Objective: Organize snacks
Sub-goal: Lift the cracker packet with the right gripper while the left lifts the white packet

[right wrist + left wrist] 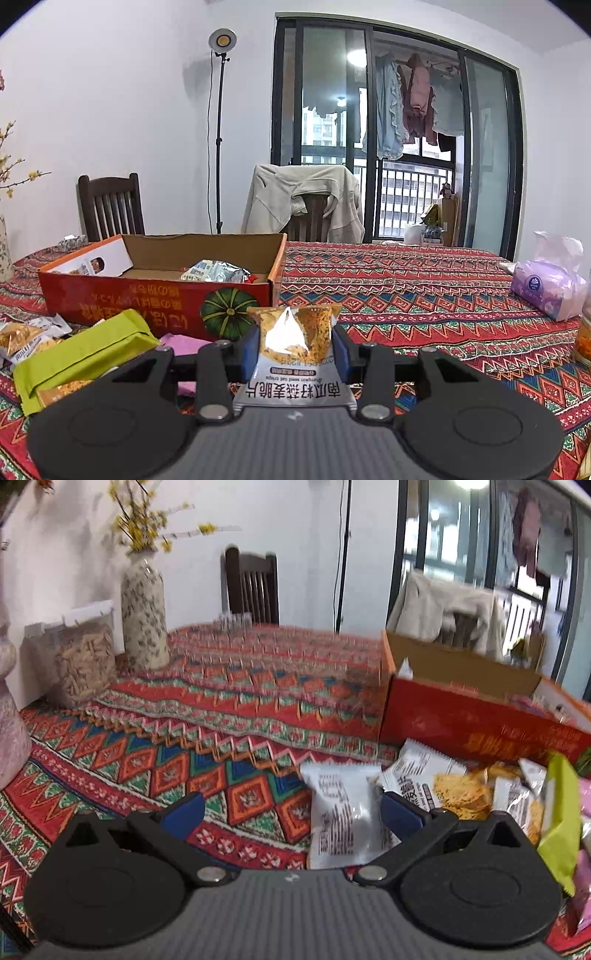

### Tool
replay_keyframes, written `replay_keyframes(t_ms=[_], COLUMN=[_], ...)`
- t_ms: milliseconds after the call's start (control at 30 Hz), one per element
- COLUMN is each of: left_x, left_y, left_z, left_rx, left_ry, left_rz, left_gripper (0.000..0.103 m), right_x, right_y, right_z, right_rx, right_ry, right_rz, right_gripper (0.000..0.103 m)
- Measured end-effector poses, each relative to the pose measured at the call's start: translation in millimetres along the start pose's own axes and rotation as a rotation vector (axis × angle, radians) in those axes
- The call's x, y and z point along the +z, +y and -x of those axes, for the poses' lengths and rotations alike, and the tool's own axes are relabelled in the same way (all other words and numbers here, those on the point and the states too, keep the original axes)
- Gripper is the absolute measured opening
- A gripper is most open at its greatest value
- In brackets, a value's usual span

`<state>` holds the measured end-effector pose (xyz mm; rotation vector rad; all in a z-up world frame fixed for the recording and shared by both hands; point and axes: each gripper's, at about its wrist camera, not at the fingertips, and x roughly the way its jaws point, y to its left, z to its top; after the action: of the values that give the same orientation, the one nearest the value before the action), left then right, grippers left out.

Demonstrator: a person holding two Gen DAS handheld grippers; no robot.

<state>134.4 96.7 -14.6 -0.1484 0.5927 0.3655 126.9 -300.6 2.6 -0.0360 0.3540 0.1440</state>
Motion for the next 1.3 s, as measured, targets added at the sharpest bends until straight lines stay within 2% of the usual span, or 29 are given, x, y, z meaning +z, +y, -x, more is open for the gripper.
replay_keyframes(t_ms=[167, 333, 600, 900, 1033, 1133, 1200, 1300], left_x=[-1, 1, 16, 32, 35, 32, 30, 28], left_y=[-9, -17, -15, -24, -27, -31, -30, -29], left_z=[-9, -14, -28, -41, -51, -53, -51, -45], left_rx=[0.009, 0.009, 0.037, 0.092, 0.152, 0.170, 0.155, 0.124], left_ry=[0.057, 0.075, 0.167, 0.186, 0.199, 0.191, 0.184, 0.163], left_rz=[-0.050, -0.090, 0.032, 0.108, 0.103, 0.070, 0.067, 0.045], left_gripper=[0.103, 0.103, 0.103, 0.103, 0.103, 0.102, 0.098, 0.086], right_x=[0, -1, -1, -1, -1, -1, -1, -1], right_y=[-1, -1, -2, -5, -4, -5, -5, -5], right_z=[1, 1, 0, 0, 0, 0, 0, 1], right_rx=[0.001, 0.002, 0.007, 0.017, 0.021, 0.023, 0.023, 0.024], right_ry=[-0.007, -0.007, -0.005, -0.006, -0.006, -0.008, -0.008, -0.009], right_rz=[-0.007, -0.012, -0.023, -0.035, -0.040, -0.043, -0.043, -0.043], right_gripper=[0.041, 0.041, 0.041, 0.042, 0.042, 0.042, 0.042, 0.042])
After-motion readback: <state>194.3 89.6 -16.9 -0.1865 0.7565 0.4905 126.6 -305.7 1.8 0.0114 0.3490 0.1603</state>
